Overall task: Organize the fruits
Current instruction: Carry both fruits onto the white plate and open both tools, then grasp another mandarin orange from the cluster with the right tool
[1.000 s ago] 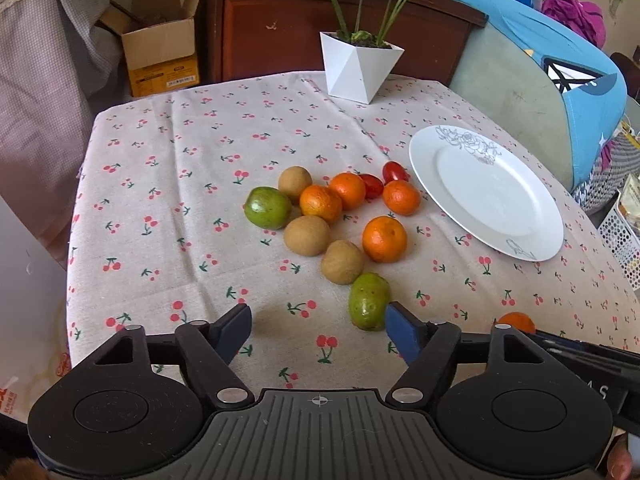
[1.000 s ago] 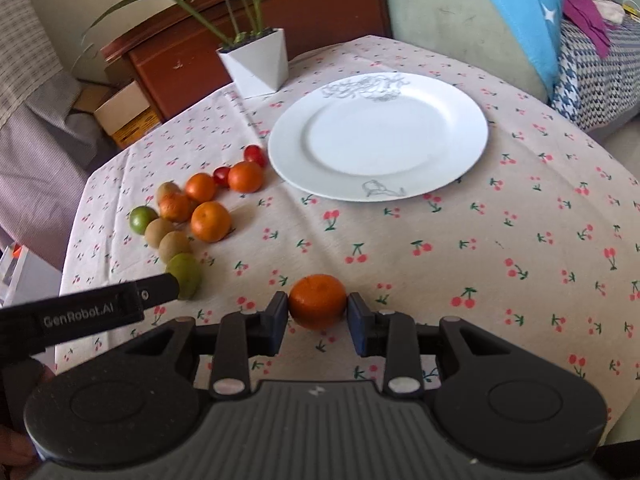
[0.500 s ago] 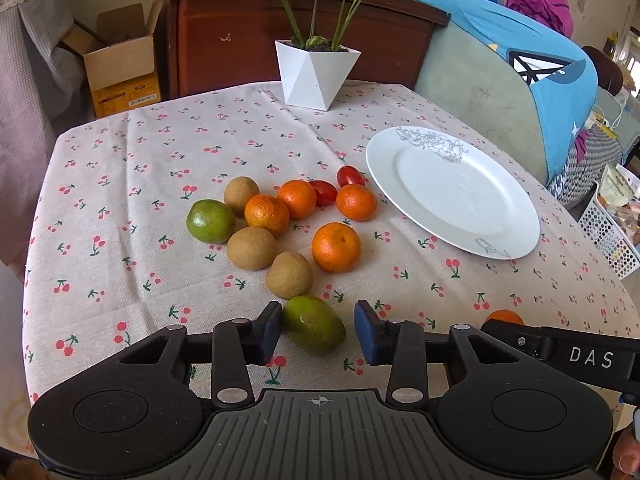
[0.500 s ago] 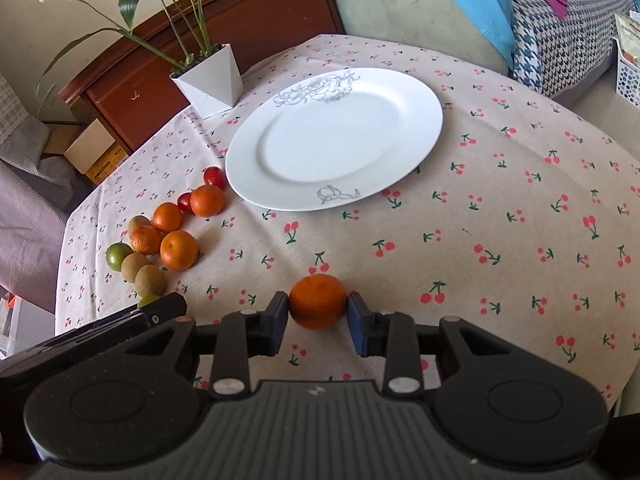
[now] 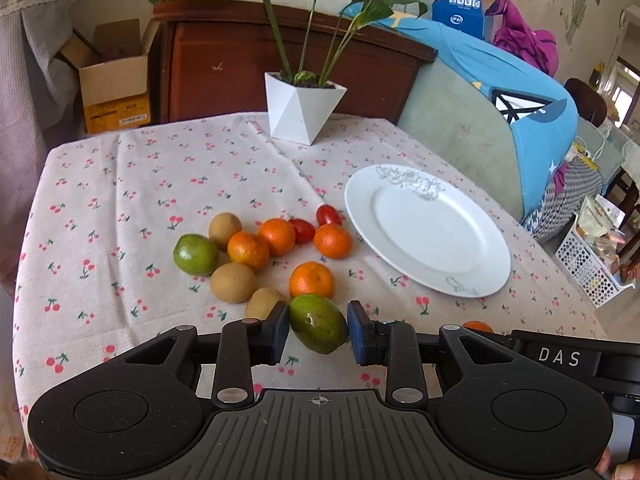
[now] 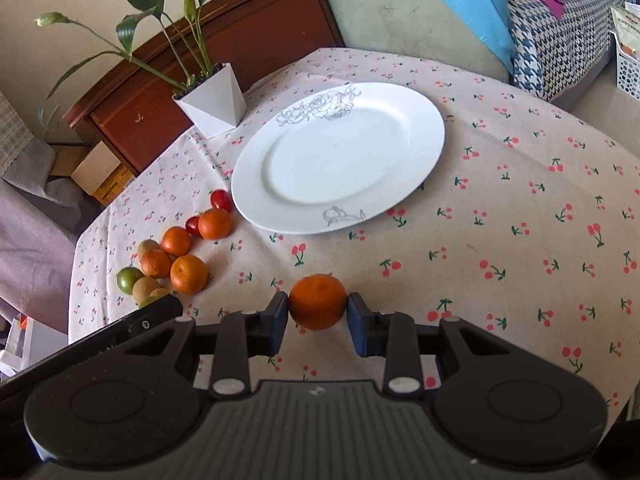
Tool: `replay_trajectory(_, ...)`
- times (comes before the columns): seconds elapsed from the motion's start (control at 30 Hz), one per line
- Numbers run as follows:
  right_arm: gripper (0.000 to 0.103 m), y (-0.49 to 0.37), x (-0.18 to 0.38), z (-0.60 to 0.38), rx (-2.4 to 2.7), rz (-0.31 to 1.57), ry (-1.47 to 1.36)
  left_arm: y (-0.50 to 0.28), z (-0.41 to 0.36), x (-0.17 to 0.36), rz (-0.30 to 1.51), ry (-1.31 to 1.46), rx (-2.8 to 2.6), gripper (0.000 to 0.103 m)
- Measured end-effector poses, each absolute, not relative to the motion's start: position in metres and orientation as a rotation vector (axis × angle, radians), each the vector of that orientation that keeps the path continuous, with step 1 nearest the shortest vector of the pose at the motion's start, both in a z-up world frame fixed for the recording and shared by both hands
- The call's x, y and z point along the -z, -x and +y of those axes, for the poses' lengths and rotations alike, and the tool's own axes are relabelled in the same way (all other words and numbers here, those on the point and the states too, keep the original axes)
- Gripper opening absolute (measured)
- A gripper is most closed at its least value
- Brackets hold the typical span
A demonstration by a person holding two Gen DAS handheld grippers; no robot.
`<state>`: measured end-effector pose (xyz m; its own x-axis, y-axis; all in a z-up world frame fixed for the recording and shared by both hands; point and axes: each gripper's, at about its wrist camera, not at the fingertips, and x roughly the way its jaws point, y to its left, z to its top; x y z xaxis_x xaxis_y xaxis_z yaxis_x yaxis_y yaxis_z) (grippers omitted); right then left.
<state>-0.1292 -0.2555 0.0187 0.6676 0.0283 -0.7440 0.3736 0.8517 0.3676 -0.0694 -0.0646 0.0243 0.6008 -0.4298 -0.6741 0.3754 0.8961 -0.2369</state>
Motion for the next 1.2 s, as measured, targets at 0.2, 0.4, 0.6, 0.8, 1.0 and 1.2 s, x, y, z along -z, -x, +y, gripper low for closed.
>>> replay_trajectory(0.2,0.032,0.122,-0.031,-0.273,0.232,0.705,-0.565,0.052,-0.084,-0.031,0.767,0.113,0.510,0.029)
replay_trajectory(0.4,0.032,0.112,-0.033,-0.277,0.239,0.666,-0.541,0.038,-0.103,-0.027,0.764,0.135,0.538,0.029)
replay_trajectory(0.6,0.032,0.103,-0.025,-0.286,0.262,0.670,-0.579,0.025,-0.119,-0.017,0.780,0.145,0.552,0.029)
replay_trajectory(0.8,0.032,0.095,-0.018,-0.293,0.292,0.671,-0.603,0.015,-0.128,-0.008,0.807,0.162,0.549,0.029)
replay_trajectory(1.0,0.035,0.091,-0.015,-0.296,0.303,0.669,-0.629,0.014,-0.133,-0.010,0.794,0.138,0.543,0.034)
replay_trajectory(1.2,0.036,0.094,-0.018,-0.296,0.308,0.649,-0.634,0.015,-0.129,-0.014,0.795,0.141,0.505,0.050)
